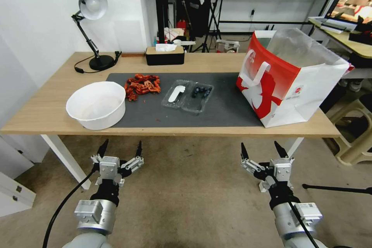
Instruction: Close the takeout container lid, then place the container into the takeout bag.
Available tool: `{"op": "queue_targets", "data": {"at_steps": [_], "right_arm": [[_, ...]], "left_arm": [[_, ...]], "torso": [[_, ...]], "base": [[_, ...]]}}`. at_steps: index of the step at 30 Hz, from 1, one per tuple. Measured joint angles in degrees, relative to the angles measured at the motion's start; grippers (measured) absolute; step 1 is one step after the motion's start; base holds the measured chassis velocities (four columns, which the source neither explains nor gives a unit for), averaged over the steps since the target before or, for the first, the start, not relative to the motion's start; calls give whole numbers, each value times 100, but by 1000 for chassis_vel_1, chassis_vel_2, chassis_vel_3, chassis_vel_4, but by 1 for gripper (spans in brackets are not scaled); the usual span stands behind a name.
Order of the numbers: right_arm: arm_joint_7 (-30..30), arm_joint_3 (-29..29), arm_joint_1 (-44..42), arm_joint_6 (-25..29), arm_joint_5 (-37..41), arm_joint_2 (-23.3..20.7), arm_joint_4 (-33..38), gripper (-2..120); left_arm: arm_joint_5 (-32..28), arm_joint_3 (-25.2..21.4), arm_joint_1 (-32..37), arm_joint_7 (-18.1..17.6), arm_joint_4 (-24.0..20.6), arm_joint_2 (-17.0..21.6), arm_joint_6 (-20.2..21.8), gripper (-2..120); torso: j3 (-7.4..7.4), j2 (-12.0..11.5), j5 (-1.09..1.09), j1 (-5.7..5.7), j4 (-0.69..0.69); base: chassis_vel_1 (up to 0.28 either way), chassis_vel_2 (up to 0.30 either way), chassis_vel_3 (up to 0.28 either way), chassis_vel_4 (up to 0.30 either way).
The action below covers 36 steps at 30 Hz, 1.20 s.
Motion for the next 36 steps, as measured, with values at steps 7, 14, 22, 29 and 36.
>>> {"op": "queue_targets", "data": {"at_steps": [7, 14, 22, 29, 36], "right_arm": [[-426, 115, -735, -467, 240, 16, 688, 100], [-788, 235, -987, -862, 445, 45, 1039, 100], [-806, 261, -894, -825, 425, 61, 970, 100], [-808, 266, -837, -793, 403, 57, 925, 100], [-809, 265, -822, -776, 395, 57, 901, 100]], "left_arm": [[-366, 152, -6, -98, -125, 156, 211, 100], [-1510, 623, -35, -418, -515, 587, 904, 100], [-1925, 793, -87, -556, -561, 785, 1084, 100], [-1874, 771, -90, -555, -505, 773, 979, 100], [-1837, 766, -83, -554, -492, 765, 938, 100]], "torso": [[0, 0, -4, 1, -1], [-1, 1, -4, 0, -4], [0, 0, -5, 0, -4], [0, 0, -3, 0, -4], [0, 0, -3, 0, -4]], "base": [[0, 0, 0, 0], [0, 0, 0, 0], [0, 0, 0, 0], [0, 0, 0, 0], [0, 0, 0, 0]]}}
